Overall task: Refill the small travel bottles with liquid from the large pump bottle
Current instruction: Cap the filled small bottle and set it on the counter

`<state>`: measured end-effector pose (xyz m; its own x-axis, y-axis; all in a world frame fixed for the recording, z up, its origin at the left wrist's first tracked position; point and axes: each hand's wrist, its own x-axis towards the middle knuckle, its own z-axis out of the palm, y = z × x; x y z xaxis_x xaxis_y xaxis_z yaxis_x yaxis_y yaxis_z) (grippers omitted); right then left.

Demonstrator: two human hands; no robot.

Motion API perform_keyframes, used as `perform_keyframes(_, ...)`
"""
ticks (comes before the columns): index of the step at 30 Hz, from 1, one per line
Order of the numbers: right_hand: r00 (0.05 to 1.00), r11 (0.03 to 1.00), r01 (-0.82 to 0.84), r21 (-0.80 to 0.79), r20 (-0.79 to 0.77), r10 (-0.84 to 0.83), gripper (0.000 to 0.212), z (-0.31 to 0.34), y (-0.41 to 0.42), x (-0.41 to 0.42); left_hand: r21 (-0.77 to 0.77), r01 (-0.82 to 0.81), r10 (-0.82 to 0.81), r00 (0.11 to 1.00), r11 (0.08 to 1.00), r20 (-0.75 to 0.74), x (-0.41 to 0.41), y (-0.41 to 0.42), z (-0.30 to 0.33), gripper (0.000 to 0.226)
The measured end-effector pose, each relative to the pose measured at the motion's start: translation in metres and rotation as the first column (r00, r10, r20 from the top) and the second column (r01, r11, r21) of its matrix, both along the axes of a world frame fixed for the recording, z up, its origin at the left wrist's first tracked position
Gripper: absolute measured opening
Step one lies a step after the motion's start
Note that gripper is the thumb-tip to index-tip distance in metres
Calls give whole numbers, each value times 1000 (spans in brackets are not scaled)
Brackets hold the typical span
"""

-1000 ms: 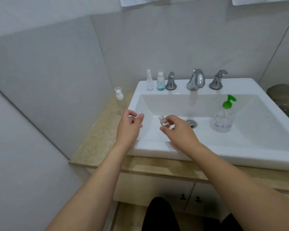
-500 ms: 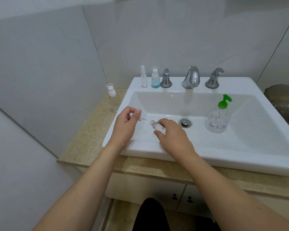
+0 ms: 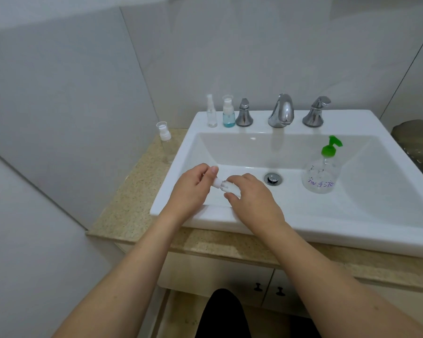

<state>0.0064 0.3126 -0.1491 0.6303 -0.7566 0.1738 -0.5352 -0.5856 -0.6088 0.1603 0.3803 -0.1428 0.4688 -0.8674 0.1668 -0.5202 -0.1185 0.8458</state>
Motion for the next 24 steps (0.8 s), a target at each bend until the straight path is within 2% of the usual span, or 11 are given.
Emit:
perform_keyframes(3, 1000, 1000, -4, -11, -6, 4, 28, 1, 0, 0, 42, -1, -3, 996, 999, 87, -1, 0, -2, 35)
perform_keyframes(8, 1000, 1000, -13, 9, -22, 13, 31, 0, -1, 0, 41, 96, -95, 995, 995, -21, 5, -1, 0, 12)
perform_keyframes(13, 1000, 1000, -10, 10, -28, 11, 32, -2, -3, 1, 83, 145, -133, 982, 986, -135, 6, -3, -2, 26)
perform_keyframes(16, 999, 1000, -19, 7, -38, 19, 31, -2, -3, 1, 63, 194, -179, 964, 979, -196, 9, -4, -1, 19)
perform_keyframes(18, 999, 1000, -17, 15, -36, 18, 31, -1, -3, 1, 69, 208, -190, 961, 976, -200, 9, -4, 0, 12)
perform_keyframes(22, 999, 1000, -25, 11, -39, 25, 30, -1, -3, 1, 73, 195, -175, 960, 978, -220, 8, -5, -2, 22)
perform_keyframes(24, 999, 1000, -26, 12, -41, 27, 29, -1, -3, 1, 86, 195, -174, 963, 977, -207, 8, -4, -1, 20)
